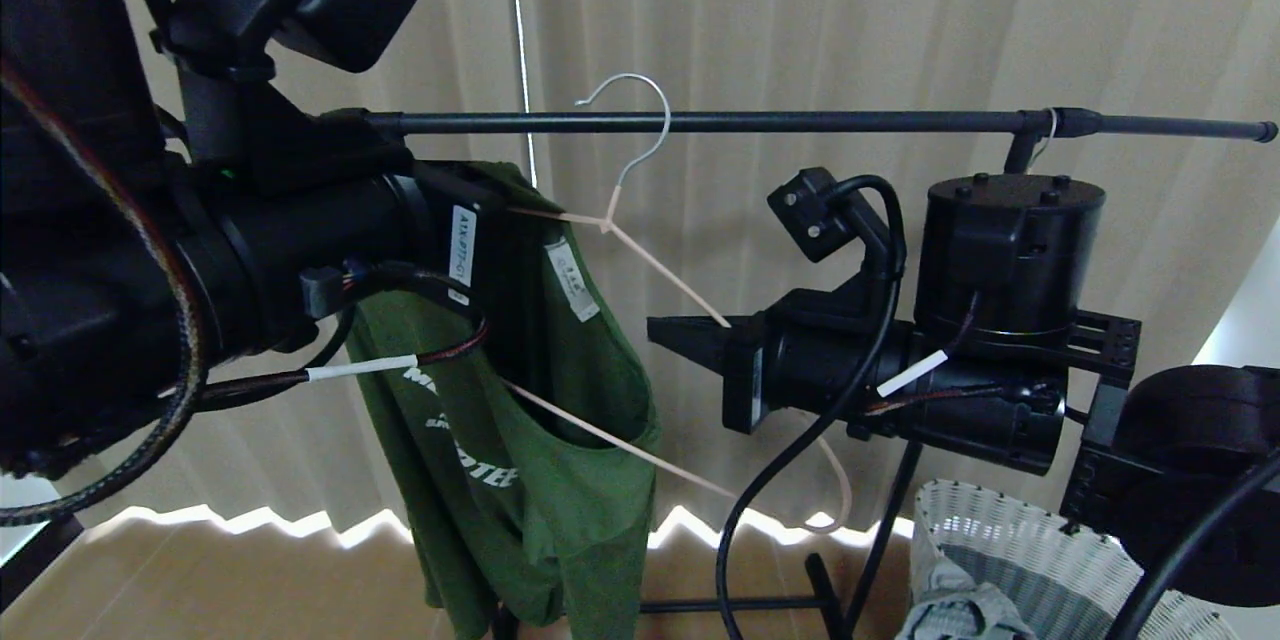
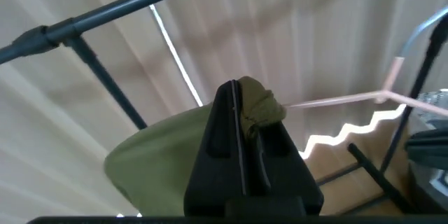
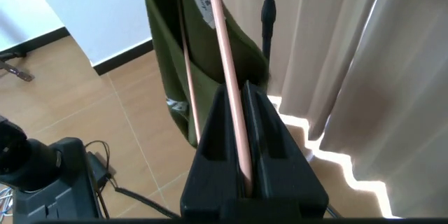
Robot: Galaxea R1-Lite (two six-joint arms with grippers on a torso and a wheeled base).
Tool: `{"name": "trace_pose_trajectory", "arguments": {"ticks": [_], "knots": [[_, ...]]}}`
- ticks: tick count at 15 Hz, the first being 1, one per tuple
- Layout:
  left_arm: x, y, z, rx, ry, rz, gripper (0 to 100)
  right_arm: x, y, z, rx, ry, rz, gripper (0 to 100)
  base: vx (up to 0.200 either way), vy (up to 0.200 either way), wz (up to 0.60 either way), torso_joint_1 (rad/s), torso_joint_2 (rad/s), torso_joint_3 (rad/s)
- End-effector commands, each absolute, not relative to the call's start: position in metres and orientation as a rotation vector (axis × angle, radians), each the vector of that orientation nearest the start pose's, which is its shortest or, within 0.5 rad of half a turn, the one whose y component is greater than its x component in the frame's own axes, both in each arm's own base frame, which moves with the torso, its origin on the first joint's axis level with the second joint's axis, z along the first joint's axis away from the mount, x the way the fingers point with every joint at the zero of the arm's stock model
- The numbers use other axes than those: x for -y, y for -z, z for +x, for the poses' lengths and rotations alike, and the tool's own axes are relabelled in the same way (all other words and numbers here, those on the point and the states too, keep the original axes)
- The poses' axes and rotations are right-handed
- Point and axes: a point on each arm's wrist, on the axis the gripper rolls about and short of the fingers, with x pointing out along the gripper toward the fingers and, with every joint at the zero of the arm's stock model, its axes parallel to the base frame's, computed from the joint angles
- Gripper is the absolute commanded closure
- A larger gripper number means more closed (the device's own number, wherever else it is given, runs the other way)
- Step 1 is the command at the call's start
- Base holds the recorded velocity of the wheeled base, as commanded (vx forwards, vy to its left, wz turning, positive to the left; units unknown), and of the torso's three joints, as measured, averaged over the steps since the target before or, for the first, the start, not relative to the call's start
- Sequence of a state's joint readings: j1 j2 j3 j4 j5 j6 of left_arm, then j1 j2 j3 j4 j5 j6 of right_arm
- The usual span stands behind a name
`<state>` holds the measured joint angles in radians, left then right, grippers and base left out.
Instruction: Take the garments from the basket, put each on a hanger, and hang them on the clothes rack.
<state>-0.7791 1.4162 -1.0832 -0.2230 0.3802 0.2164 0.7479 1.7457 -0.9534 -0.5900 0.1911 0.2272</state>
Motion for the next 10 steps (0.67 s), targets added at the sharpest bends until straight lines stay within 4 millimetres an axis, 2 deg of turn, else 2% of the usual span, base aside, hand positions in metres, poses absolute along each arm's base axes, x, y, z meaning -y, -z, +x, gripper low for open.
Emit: {"name": "trace_pose_trajectory", "arguments": {"ticks": [1, 6, 10], "knots": [[0.156, -0.305, 0.178, -0.032, 0.381, 0.262, 100, -0.223, -0.203, 0.239, -0.310, -0.887, 0.151, 100, 0.000, 0.000, 0.00, 0.000, 0.00, 0.000], [0.115, -0.306, 0.205, -0.058, 0.166, 0.260, 100, -0.197, -0.212, 0.238, -0.278, -0.768, 0.156, 100, 0.000, 0.000, 0.00, 0.000, 0.00, 0.000], [0.104, -0.304, 0.211, -0.071, 0.112, 0.262, 100, -0.179, -0.215, 0.238, -0.267, -0.719, 0.161, 100, 0.000, 0.000, 0.00, 0.000, 0.00, 0.000]]}}
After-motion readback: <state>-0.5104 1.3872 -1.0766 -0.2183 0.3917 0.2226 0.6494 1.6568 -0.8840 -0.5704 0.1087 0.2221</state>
